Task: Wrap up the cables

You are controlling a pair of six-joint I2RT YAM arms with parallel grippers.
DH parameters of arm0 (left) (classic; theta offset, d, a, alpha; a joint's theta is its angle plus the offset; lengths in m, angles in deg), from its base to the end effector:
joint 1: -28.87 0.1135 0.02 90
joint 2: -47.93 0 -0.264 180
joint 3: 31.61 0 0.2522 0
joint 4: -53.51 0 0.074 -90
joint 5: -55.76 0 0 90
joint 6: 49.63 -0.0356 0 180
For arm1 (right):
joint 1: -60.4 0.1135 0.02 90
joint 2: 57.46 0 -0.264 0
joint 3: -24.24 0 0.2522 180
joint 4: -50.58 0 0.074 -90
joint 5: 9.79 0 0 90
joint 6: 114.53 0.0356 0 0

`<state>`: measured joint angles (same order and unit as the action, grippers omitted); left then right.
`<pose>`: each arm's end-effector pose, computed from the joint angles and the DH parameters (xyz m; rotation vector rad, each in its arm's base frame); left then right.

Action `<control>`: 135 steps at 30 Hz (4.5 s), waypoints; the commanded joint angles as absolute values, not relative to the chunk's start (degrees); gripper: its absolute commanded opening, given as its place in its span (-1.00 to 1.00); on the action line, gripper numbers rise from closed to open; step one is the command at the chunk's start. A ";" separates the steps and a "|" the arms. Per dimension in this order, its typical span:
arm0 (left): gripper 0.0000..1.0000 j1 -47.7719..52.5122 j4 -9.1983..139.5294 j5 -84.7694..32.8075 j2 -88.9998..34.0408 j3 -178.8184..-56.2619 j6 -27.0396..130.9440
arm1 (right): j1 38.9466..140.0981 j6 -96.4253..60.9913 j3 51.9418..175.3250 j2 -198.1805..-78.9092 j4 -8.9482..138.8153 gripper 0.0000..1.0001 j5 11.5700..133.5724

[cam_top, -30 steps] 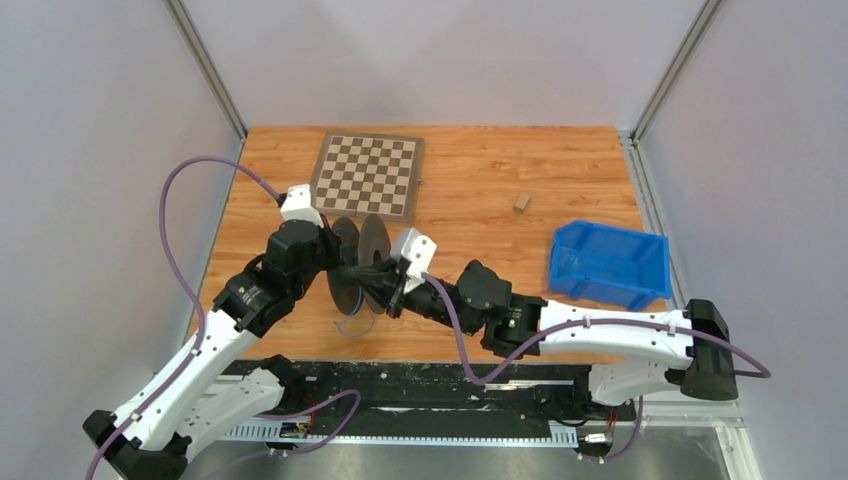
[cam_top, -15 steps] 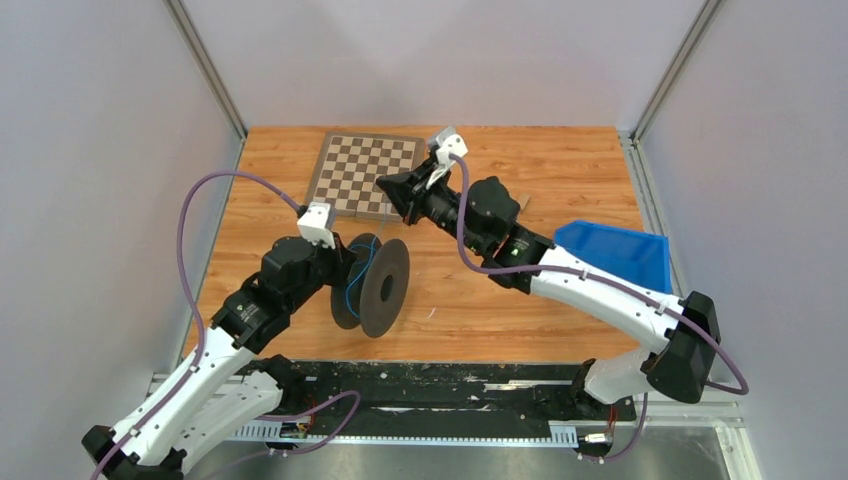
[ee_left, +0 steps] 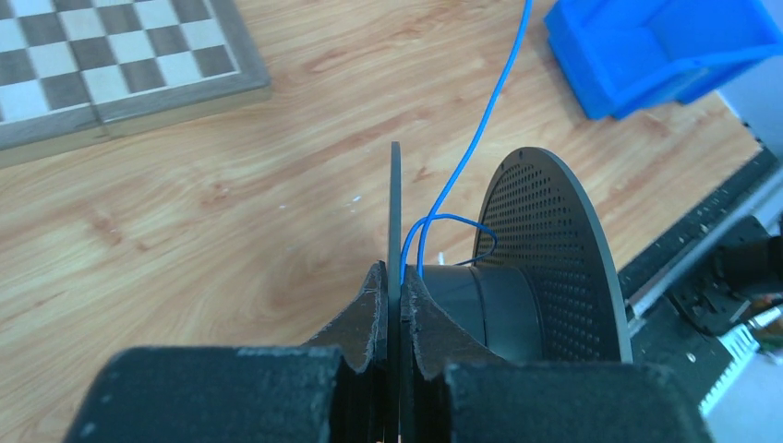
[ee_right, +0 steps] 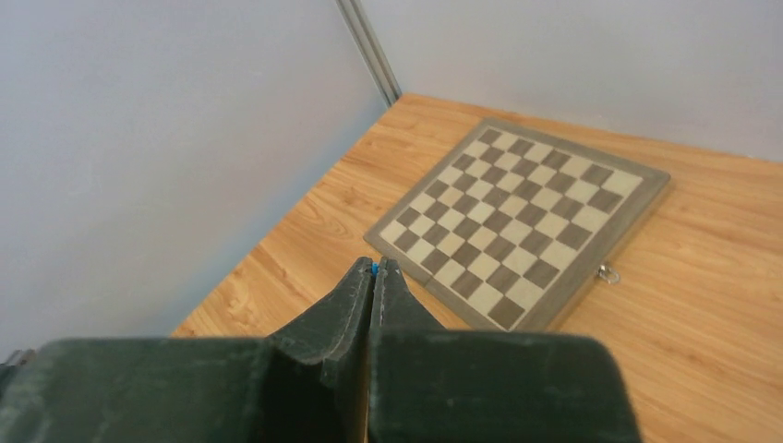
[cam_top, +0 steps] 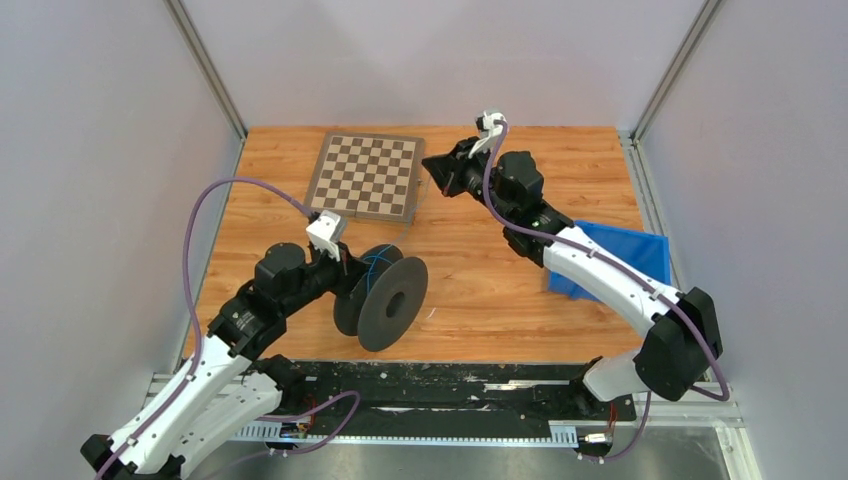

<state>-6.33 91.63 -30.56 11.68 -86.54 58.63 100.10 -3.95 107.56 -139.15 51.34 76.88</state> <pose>0.1207 -0.0879 0.3139 0.3344 1.9419 -0.6834 0.2629 0.2210 0.3836 -0.3166 1.5918 0.8678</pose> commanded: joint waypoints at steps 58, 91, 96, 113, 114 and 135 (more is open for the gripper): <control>-1.00 -2.43 83.85 -48.28 9.15 -88.47 84.18 | 137.62 -32.23 97.48 -135.28 42.05 -1.00 94.15; -1.00 -3.11 47.68 -30.09 19.80 -69.74 48.46 | 105.94 24.26 98.62 -141.25 60.46 -1.00 73.51; -1.00 -3.11 43.57 -30.23 21.00 -67.88 51.35 | 103.46 30.78 94.02 -138.05 60.35 -1.00 73.44; -1.00 -3.10 31.01 -17.57 20.95 -64.71 44.12 | 99.58 37.31 91.19 -136.31 53.12 -1.00 50.20; -1.00 -3.07 31.79 -16.05 19.87 -65.32 43.39 | 99.52 37.28 91.39 -136.63 53.54 -1.00 49.94; -1.00 -3.05 34.34 -15.73 16.63 -67.87 32.77 | 99.02 29.42 89.65 -141.51 50.02 -0.95 44.96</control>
